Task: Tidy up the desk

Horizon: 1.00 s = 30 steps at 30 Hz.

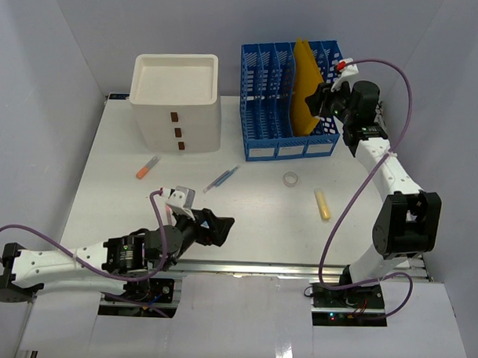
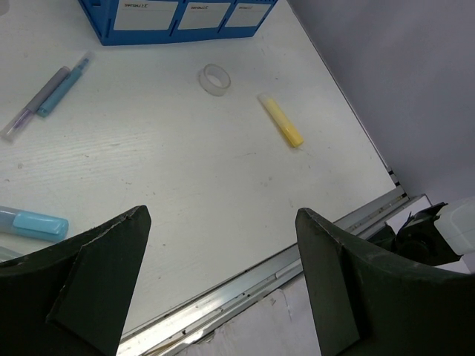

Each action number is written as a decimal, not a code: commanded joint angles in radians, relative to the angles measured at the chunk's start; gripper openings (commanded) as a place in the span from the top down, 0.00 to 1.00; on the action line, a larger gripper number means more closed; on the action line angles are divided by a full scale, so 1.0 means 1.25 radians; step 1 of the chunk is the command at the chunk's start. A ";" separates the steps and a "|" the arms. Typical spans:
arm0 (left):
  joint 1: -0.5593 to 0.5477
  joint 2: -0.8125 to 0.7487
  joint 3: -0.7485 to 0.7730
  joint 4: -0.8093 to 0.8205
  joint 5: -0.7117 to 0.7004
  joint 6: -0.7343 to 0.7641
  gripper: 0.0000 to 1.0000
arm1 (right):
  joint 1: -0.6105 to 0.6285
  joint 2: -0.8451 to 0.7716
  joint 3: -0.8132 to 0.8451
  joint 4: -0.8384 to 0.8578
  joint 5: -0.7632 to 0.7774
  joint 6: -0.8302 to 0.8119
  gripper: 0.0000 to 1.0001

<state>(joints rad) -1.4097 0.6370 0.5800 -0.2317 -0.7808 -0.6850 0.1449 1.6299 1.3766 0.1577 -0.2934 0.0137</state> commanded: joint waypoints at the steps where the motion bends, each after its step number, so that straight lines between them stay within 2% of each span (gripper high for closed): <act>1: -0.003 0.007 0.014 -0.053 -0.035 -0.053 0.09 | 0.004 -0.025 0.024 -0.017 -0.080 -0.044 0.30; 4: 0.008 0.016 0.034 -0.085 -0.049 -0.073 0.08 | 0.002 -0.050 0.010 -0.049 -0.135 -0.091 0.22; 7: 0.065 0.038 0.054 -0.089 -0.013 -0.059 0.08 | -0.009 -0.097 -0.014 -0.053 -0.209 -0.130 0.09; 10: 0.185 0.092 0.090 -0.077 0.155 -0.021 0.09 | -0.026 -0.129 -0.024 -0.059 -0.268 -0.159 0.02; 11: 0.257 0.112 0.110 -0.074 0.201 -0.003 0.09 | -0.033 -0.143 -0.025 -0.060 -0.274 -0.150 0.04; 12: 0.294 0.139 0.123 -0.073 0.241 0.008 0.09 | -0.045 -0.152 -0.026 -0.060 -0.281 -0.142 0.05; 16: 0.417 0.214 0.186 -0.075 0.337 0.051 0.09 | -0.095 -0.194 -0.034 -0.067 -0.320 -0.117 0.08; 22: 0.622 0.260 0.249 -0.088 0.489 0.091 0.08 | -0.187 -0.275 -0.055 -0.096 -0.423 -0.125 0.10; 25: 0.768 0.283 0.277 -0.094 0.588 0.103 0.08 | -0.193 -0.336 -0.062 -0.193 -0.555 -0.201 0.10; 27: 0.816 0.314 0.307 -0.104 0.649 0.119 0.07 | -0.187 -0.355 -0.067 -0.285 -0.666 -0.251 0.10; 28: 0.837 0.328 0.320 -0.111 0.667 0.125 0.02 | -0.179 -0.363 -0.070 -0.322 -0.686 -0.267 0.10; 30: 0.882 0.364 0.349 -0.123 0.679 0.146 0.02 | -0.146 -0.391 -0.084 -0.405 -0.713 -0.317 0.10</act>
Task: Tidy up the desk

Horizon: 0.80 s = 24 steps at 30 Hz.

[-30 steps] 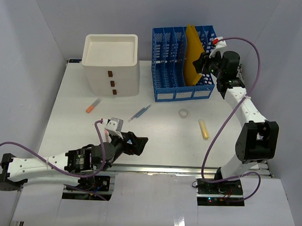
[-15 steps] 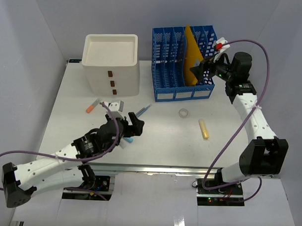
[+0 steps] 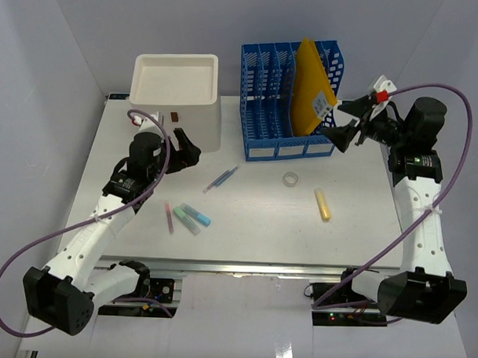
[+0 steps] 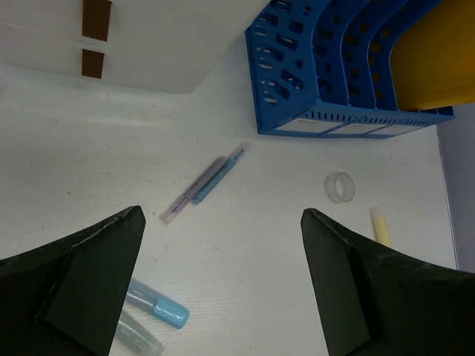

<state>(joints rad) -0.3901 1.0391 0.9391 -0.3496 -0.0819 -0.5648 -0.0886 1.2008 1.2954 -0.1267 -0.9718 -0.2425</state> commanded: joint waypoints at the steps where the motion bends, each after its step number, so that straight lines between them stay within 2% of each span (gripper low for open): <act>1: 0.079 0.061 0.073 -0.033 0.123 0.058 0.02 | 0.061 -0.057 -0.029 -0.204 -0.172 -0.128 0.10; 4: 0.126 0.096 0.101 -0.030 0.150 0.084 0.02 | 0.124 -0.092 -0.084 -0.245 -0.176 -0.153 0.09; 9: 0.186 0.152 0.137 0.003 0.204 0.132 0.05 | 0.161 -0.096 -0.168 -0.243 -0.218 -0.148 0.06; 13: 0.232 0.219 0.178 0.021 0.242 0.173 0.19 | 0.165 -0.095 -0.229 -0.231 -0.248 -0.146 0.00; 15: 0.254 0.253 0.199 0.037 0.261 0.184 0.27 | 0.167 -0.113 -0.268 -0.159 -0.265 -0.110 0.06; 17: 0.266 0.284 0.221 0.054 0.282 0.195 0.32 | 0.167 -0.148 -0.347 -0.011 -0.265 -0.008 0.07; 20: 0.268 0.339 0.264 0.066 0.289 0.208 0.40 | 0.167 -0.188 -0.432 0.121 -0.266 0.060 0.08; 24: 0.268 0.385 0.306 0.066 0.268 0.213 0.43 | 0.163 -0.212 -0.467 0.131 -0.260 0.044 0.08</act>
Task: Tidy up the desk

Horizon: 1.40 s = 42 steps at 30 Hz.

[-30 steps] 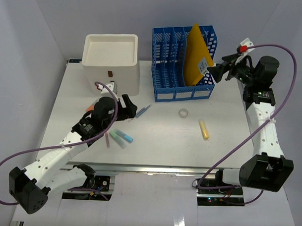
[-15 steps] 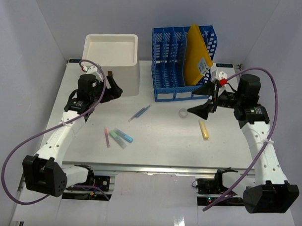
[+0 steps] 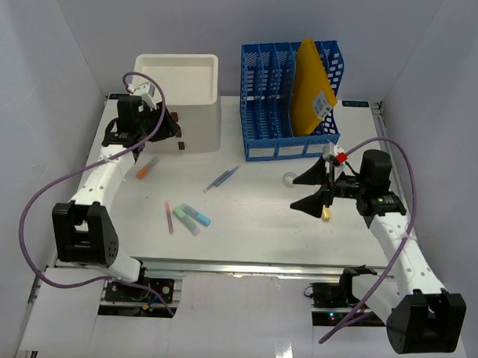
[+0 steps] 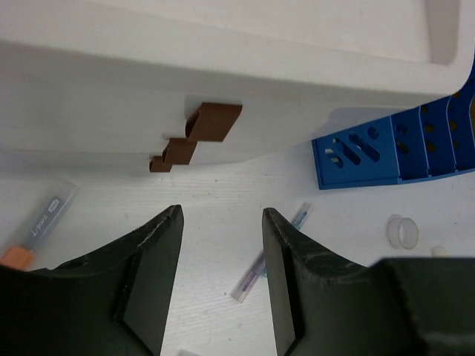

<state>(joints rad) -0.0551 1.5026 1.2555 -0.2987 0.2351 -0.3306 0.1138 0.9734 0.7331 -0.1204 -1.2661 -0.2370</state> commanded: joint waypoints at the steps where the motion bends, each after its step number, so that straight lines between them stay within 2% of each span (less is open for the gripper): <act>1: 0.000 0.023 0.060 0.026 0.011 0.027 0.44 | 0.000 -0.033 -0.023 0.129 -0.024 0.036 0.08; 9: 0.000 0.088 0.115 0.021 -0.038 0.043 0.45 | -0.016 -0.035 -0.079 0.190 -0.038 0.055 0.08; 18: -0.001 0.135 0.159 0.029 -0.062 0.058 0.55 | -0.022 -0.019 -0.090 0.200 -0.052 0.052 0.08; 26: -0.001 0.133 0.135 0.061 -0.045 0.061 0.70 | -0.024 -0.019 -0.095 0.201 -0.054 0.051 0.08; 34: -0.001 0.104 0.078 0.090 -0.026 0.061 0.99 | -0.024 -0.021 -0.100 0.191 -0.051 0.041 0.08; 42: -0.001 0.005 -0.029 0.126 -0.009 0.063 1.00 | -0.024 -0.013 -0.096 0.162 -0.047 0.016 0.09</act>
<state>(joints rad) -0.0555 1.6195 1.2933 -0.1623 0.2042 -0.2596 0.0906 0.9517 0.6075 0.0833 -1.3094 -0.1895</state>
